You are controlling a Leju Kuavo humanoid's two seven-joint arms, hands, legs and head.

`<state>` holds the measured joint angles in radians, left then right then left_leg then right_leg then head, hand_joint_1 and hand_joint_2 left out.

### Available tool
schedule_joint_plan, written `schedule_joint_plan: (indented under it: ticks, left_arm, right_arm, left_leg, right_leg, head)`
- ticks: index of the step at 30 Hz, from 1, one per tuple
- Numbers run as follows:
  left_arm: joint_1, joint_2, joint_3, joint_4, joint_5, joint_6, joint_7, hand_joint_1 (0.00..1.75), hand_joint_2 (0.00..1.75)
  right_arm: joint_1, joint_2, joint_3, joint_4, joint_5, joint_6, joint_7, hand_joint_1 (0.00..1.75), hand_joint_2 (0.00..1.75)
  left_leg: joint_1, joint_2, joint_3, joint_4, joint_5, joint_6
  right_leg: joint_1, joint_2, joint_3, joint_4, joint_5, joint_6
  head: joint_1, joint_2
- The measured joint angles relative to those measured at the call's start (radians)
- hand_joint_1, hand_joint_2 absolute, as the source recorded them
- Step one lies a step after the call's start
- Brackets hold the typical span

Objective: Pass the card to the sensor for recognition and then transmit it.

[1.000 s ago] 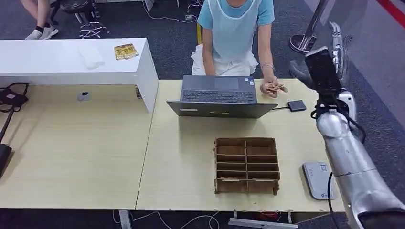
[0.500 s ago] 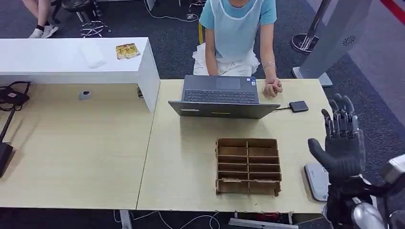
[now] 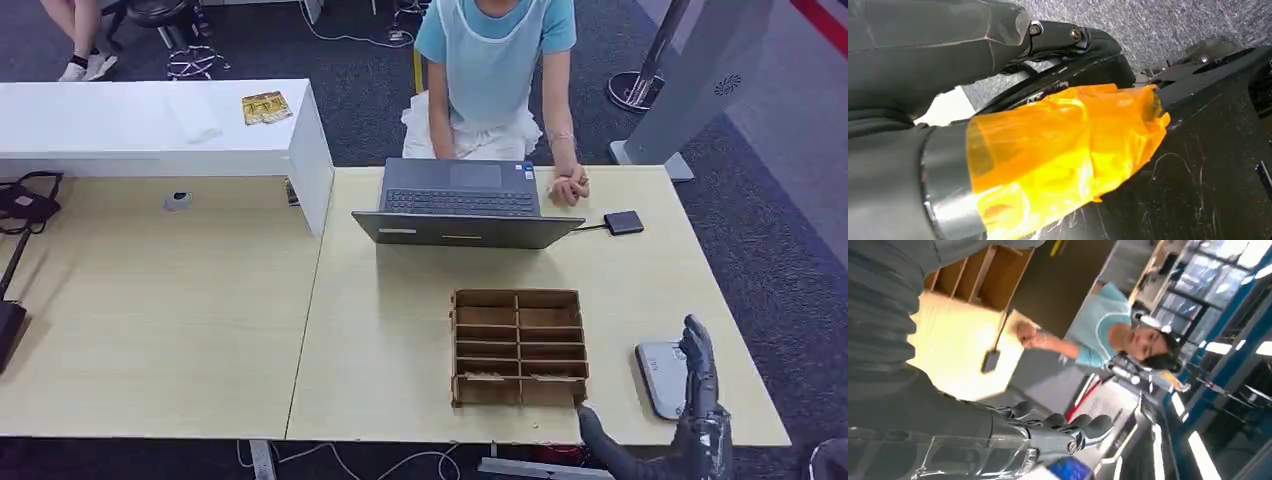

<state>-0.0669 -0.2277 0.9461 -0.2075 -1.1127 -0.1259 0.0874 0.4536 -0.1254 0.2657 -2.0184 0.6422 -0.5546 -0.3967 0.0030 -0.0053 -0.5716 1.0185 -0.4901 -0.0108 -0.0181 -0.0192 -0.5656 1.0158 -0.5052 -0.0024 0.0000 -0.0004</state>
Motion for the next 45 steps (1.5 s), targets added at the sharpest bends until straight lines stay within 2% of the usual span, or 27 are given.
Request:
schedule_joint_plan:
  ticks: [1,2,5,6,9,13,15,18,20,26,28,29,36,45]
  left_arm:
    - [0.0,0.0,0.0,0.0,-0.005,0.0,0.0,0.0,0.0]
    - [-0.001,0.0,0.0,0.0,-0.013,0.0,-0.001,0.0,0.0]
    - [-0.002,0.0,0.0,0.0,-0.022,0.0,-0.001,0.0,0.0]
    - [-0.002,0.0,0.0,0.0,-0.024,0.0,0.0,0.0,0.0]
    - [-0.004,0.0,0.0,0.0,-0.031,0.0,0.0,0.0,0.0]
    - [-0.005,0.0,0.0,0.0,-0.038,-0.001,0.011,0.0,0.0]
    - [-0.006,0.0,0.0,0.0,-0.042,-0.003,0.019,0.0,0.0]
    - [-0.008,0.0,0.0,0.0,-0.044,-0.002,0.022,0.0,0.0]
    - [-0.008,0.0,0.0,0.0,-0.041,-0.002,0.022,0.0,0.0]
    - [-0.008,0.0,0.0,0.0,-0.04,-0.003,0.022,0.0,0.0]
    - [-0.007,0.0,0.0,0.0,-0.029,-0.003,0.022,0.0,0.0]
    - [-0.007,0.0,0.0,0.0,-0.024,-0.003,0.024,0.0,0.0]
    - [-0.007,0.0,0.002,0.0,-0.011,-0.002,0.024,0.0,0.0]
    - [-0.007,0.0,0.016,0.0,-0.005,-0.001,0.021,0.0,0.0]
  right_arm:
    - [-0.004,-0.009,0.02,0.007,0.058,-0.039,0.034,0.0,1.75]
    - [-0.011,-0.032,0.057,0.021,0.181,-0.1,0.1,0.0,1.75]
    - [-0.02,-0.056,0.108,0.058,0.488,-0.131,0.261,0.0,1.75]
    - [-0.025,-0.064,0.122,0.071,0.542,-0.131,0.303,0.0,1.75]
    - [-0.055,-0.095,0.18,0.112,0.681,-0.132,0.476,0.0,1.75]
    - [-0.101,-0.166,0.301,0.159,0.842,-0.128,0.716,0.0,1.75]
    - [-0.123,-0.199,0.348,0.171,0.889,-0.109,0.799,0.0,1.75]
    - [-0.16,-0.246,0.414,0.195,0.923,-0.044,0.888,0.0,1.75]
    - [-0.18,-0.27,0.445,0.21,0.926,-0.029,0.91,0.0,1.75]
    - [-0.183,-0.272,0.448,0.212,0.926,-0.028,0.913,0.0,1.75]
    - [-0.214,-0.3,0.492,0.242,0.927,-0.014,0.946,0.0,1.75]
    - [-0.236,-0.326,0.532,0.266,0.927,-0.001,0.985,0.0,1.75]
    - [-0.266,-0.343,0.564,0.306,0.92,-0.003,0.994,0.0,1.75]
    - [-0.28,-0.346,0.555,0.338,0.893,0.001,0.998,0.0,1.75]
  left_leg:
    - [0.0,0.0,0.0,0.0,0.0,0.0]
    - [0.0,0.0,0.001,0.0,0.0,0.0]
    - [0.0,0.0,0.001,0.0,0.0,0.0]
    - [0.0,0.0,0.001,0.0,0.0,0.0]
    - [0.0,0.001,0.001,0.0,0.0,0.0]
    - [0.0,0.001,0.002,0.0,0.0,0.0]
    - [0.0,0.001,0.002,0.0,0.0,0.0]
    - [0.0,0.002,0.002,0.0,0.0,0.0]
    - [0.0,0.002,0.002,0.0,0.0,0.0]
    - [0.0,0.002,0.002,0.0,0.0,0.0]
    - [0.0,0.002,0.002,0.0,0.0,0.0]
    - [0.0,0.002,0.002,0.0,0.0,0.0]
    - [0.0,0.002,0.002,0.0,0.0,0.0]
    - [0.0,0.002,0.002,0.0,0.0,0.0]
  right_leg:
    - [0.0,0.0,0.0,0.0,0.0,0.0]
    - [0.0,0.0,0.0,0.0,0.0,0.0]
    - [0.0,0.0,0.001,0.0,0.0,0.0]
    - [0.0,0.0,0.001,0.0,0.0,0.0]
    - [0.0,0.001,0.001,0.0,0.0,0.0]
    - [0.0,0.0,0.001,0.0,0.0,0.0]
    - [0.0,0.001,0.001,0.0,0.0,0.0]
    - [0.0,0.002,0.001,0.0,0.0,0.0]
    - [0.0,0.002,0.001,0.0,0.0,0.0]
    - [0.0,0.002,0.001,0.0,0.0,0.0]
    - [0.0,0.002,0.001,0.0,0.0,0.0]
    - [0.0,0.002,0.001,0.0,0.0,0.0]
    - [0.0,0.002,0.001,0.0,0.0,0.0]
    - [0.0,0.002,0.001,0.0,0.0,0.0]
  head:
    - [0.0,0.0]
    - [0.0,0.0]
    - [0.0,0.0]
    - [0.0,0.0]
    - [0.0,0.0]
    - [0.0,0.0]
    - [0.0,0.0]
    - [0.0,0.0]
    - [0.0,0.0]
    - [0.0,0.0]
    - [0.0,0.0]
    - [0.0,0.0]
    - [0.0,0.0]
    - [0.0,0.0]
